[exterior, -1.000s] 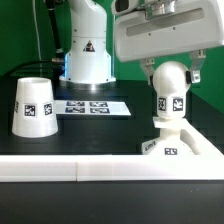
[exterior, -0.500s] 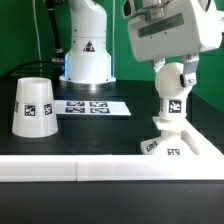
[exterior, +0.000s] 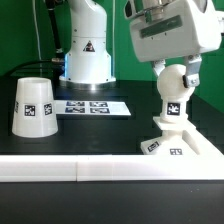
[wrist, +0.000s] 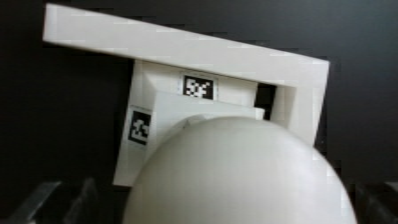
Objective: Assemble lamp
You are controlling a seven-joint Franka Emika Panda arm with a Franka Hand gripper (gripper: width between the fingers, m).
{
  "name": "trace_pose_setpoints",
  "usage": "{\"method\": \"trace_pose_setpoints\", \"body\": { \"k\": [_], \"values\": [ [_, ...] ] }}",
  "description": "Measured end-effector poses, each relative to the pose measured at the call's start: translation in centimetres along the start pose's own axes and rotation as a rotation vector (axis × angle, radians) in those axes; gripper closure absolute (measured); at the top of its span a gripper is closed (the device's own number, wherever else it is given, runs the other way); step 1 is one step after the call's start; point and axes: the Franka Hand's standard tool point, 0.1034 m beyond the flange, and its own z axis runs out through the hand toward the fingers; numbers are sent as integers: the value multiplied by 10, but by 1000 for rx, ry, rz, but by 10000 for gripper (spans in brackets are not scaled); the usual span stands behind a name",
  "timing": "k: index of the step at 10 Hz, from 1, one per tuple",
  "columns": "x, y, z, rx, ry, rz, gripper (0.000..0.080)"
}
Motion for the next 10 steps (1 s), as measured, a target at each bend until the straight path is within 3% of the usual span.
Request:
{"method": "trace_pose_setpoints", "body": {
  "k": [8, 10],
  "values": [
    [0, -1, 2, -12, 8, -686, 101],
    [-2, -2, 2, -54, 35, -1022, 101]
  ]
}}
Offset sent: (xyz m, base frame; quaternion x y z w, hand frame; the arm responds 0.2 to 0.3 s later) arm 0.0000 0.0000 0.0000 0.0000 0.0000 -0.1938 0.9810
